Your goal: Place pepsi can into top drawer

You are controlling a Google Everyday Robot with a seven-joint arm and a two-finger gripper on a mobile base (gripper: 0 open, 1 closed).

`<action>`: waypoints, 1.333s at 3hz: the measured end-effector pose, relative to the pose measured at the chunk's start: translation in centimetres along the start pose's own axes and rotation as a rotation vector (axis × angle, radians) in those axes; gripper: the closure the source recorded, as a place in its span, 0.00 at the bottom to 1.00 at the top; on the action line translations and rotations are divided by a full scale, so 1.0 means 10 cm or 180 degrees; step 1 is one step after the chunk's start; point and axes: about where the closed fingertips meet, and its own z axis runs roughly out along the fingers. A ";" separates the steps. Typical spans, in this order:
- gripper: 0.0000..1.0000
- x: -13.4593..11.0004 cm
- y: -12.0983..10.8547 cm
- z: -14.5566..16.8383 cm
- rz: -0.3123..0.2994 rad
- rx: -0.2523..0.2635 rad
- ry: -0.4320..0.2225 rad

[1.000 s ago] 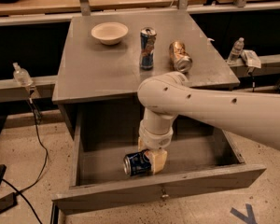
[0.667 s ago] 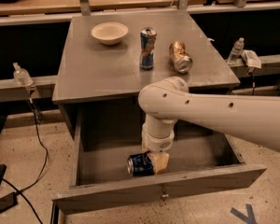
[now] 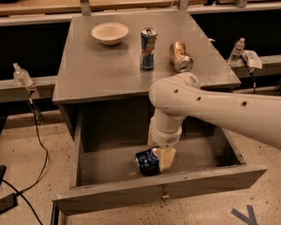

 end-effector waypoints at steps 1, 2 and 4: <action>0.00 0.04 -0.02 -0.05 0.0050 0.0079 -0.0030; 0.00 0.05 -0.03 -0.07 0.0067 0.0110 -0.0049; 0.46 0.16 -0.07 -0.45 0.0036 0.0279 -0.0089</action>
Offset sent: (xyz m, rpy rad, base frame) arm 0.0080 -0.0051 0.0110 0.0457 -0.0417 -0.0402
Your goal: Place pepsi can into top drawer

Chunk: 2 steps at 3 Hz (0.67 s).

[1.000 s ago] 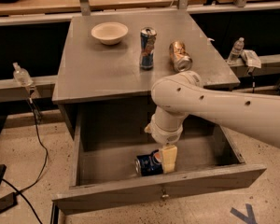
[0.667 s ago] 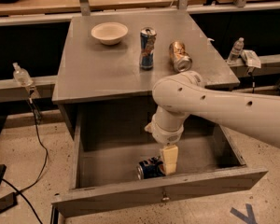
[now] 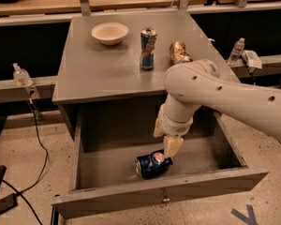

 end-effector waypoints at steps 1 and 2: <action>0.70 0.09 0.03 -0.32 -0.0021 0.0117 0.0027; 0.67 0.10 0.04 -0.33 -0.0026 0.0116 0.0030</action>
Offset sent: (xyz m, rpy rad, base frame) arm -0.0004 -0.0142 0.0282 0.0038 -0.0355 0.0001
